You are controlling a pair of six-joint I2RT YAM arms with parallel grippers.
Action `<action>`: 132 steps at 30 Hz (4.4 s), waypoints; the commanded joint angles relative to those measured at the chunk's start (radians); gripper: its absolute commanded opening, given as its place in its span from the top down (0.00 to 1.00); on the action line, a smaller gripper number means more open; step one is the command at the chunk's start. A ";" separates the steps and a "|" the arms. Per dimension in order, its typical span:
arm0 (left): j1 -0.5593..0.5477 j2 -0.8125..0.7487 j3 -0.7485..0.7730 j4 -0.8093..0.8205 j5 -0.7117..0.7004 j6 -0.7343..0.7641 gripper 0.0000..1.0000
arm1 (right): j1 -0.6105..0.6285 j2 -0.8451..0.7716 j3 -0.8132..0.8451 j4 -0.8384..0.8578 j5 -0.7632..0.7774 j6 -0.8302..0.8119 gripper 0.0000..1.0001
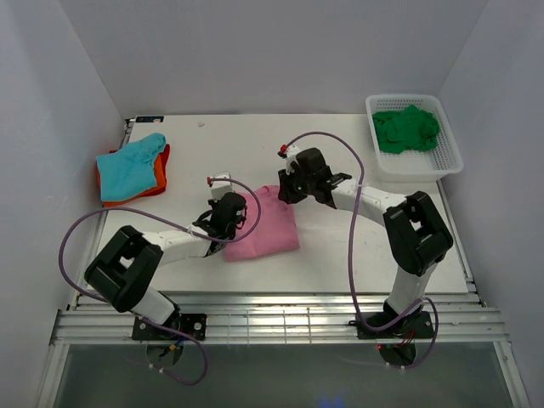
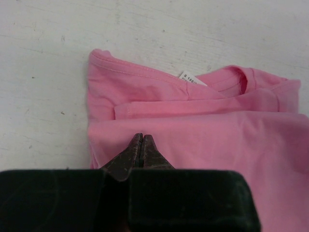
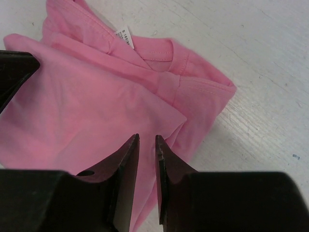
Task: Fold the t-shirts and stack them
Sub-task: Fold the tshirt
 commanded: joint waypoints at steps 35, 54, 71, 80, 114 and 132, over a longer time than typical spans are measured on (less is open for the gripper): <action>0.058 0.056 -0.029 0.081 0.063 0.025 1.00 | 0.010 0.139 0.117 -0.042 -0.039 -0.031 0.75; 0.107 0.082 -0.072 0.104 0.091 0.016 1.00 | 0.005 0.150 0.111 -0.091 0.116 -0.062 0.75; 0.122 0.047 -0.128 0.108 0.074 0.000 1.00 | -0.008 0.129 0.069 -0.105 0.157 -0.070 0.75; 0.122 -0.094 -0.080 0.076 -0.041 0.092 0.99 | -0.010 0.116 0.071 -0.104 0.208 -0.067 0.75; 0.133 -0.384 -0.194 -0.269 0.479 -0.176 0.10 | -0.007 -0.436 -0.161 -0.156 0.309 -0.058 0.13; 0.133 -0.424 -0.270 -0.183 0.474 -0.198 0.10 | 0.002 -0.263 -0.185 0.018 -0.071 0.019 0.40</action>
